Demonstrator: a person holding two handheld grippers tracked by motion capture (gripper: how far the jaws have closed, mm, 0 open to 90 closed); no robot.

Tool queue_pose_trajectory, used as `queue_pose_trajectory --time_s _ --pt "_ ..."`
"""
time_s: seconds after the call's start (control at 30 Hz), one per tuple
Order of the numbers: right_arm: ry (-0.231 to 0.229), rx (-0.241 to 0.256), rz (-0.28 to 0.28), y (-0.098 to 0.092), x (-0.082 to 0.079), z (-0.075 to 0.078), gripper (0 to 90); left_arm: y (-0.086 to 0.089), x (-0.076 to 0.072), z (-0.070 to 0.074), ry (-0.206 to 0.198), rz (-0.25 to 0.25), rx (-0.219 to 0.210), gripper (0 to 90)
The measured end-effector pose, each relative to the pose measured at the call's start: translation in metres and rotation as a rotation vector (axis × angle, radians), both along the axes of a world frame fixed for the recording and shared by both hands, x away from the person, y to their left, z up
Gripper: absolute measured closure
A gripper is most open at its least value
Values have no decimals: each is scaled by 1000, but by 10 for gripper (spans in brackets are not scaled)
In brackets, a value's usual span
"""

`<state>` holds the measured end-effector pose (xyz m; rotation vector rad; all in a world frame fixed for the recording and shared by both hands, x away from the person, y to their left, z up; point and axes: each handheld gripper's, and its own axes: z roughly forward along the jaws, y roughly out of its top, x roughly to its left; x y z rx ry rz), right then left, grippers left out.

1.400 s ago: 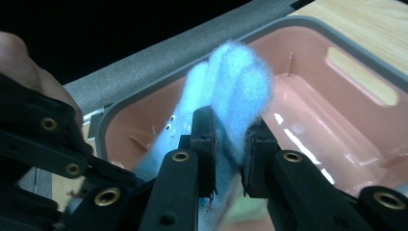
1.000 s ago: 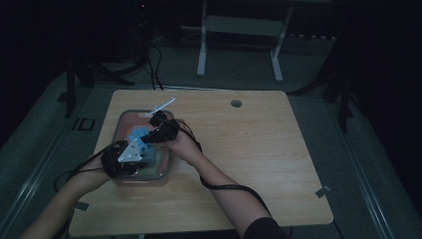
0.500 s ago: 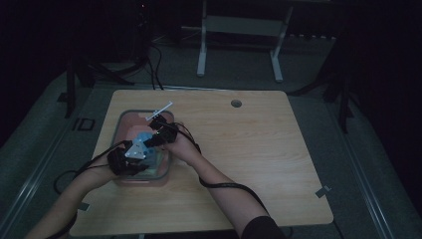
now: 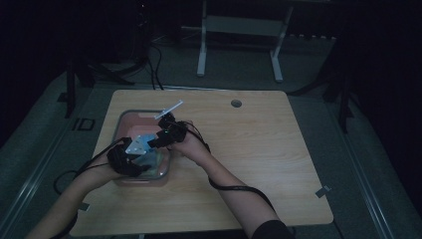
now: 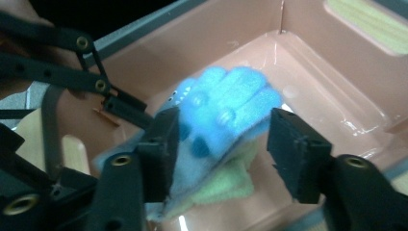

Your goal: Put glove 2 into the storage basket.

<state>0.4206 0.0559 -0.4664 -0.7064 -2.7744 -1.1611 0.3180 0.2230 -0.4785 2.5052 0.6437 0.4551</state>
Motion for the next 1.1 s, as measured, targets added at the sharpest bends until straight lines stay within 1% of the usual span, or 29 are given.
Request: queue_pose_trajectory --time_s 0.03,0.1,0.17,0.2,0.23,0.27,0.3,0.37,0.4,0.43,0.5,0.57,0.6,0.63,0.67,0.7,0.77,0.8,0.83,0.87,0.9,0.93,0.97,1.0,1.03,1.07,1.1 --pt "0 6 -2 -2 -1 2 404 -1 -1 3 -10 16 -7 383" --pt "5 30 5 -8 -3 6 352 -3 -1 8 -9 31 -31 301" --pt "13 46 20 -13 -6 11 288 -5 -1 13 -6 58 -62 232" --pt "11 54 32 -15 -7 13 273 -6 -2 15 -2 61 -67 186" --pt "2 59 33 -18 -9 16 267 -8 -2 17 4 52 -69 144" --pt "-2 63 33 -21 -10 18 253 -11 -2 18 9 48 -70 142" --pt "-5 69 39 -24 -11 20 236 -13 -3 19 1 50 -68 135" --pt "-5 77 42 -31 -13 23 219 -19 -3 21 0 50 -76 91" --pt "-3 82 39 -34 -14 24 213 -21 -3 22 -2 46 -73 84" --pt "-4 88 41 -37 -14 25 206 -24 -4 23 0 37 -79 83" --pt "-16 84 34 -44 -15 25 203 -29 -4 23 -1 34 -86 73" --pt "-35 77 37 -52 -15 25 183 -34 -4 24 7 27 -93 72" --pt "-36 82 38 -56 -15 24 177 -37 -3 25 11 27 -97 72" --pt "-36 82 38 -56 -15 24 177 -37 -3 25 11 27 -97 72" --pt "-38 86 38 -60 -15 24 167 -37 -3 25 11 27 -97 72" --pt "-47 82 40 -71 -16 23 166 -46 -2 28 30 20 -117 72" --pt "-51 85 39 -80 -16 23 166 -53 -2 28 31 9 -104 72" --pt "-50 86 35 -85 -15 22 166 -56 -2 28 35 1 -107 72" --pt "-50 86 35 -85 -15 22 166 -56 -2 28 35 1 -107 72" --pt "-49 84 28 -89 -15 22 165 -64 -2 29 26 -8 -106 72" --pt "-47 82 14 -98 -15 20 161 -67 -2 29 17 -6 -105 72" --pt "-43 81 9 -102 -15 19 160 -70 -2 30 12 -4 -104 72" --pt "-45 79 8 -105 -15 19 160 -73 -3 31 -1 -5 -106 72" --pt "-50 79 3 -110 -15 18 160 -77 -3 32 -9 -8 -114 72" --pt "-50 79 3 -110 -15 18 160 -77 -3 32 -9 -8 -114 72" --pt "-57 76 -2 -114 -16 17 159 -85 -3 35 -13 -20 -127 72" --pt "-60 72 -11 -125 -16 14 157 -89 -3 35 -6 -28 -133 72"
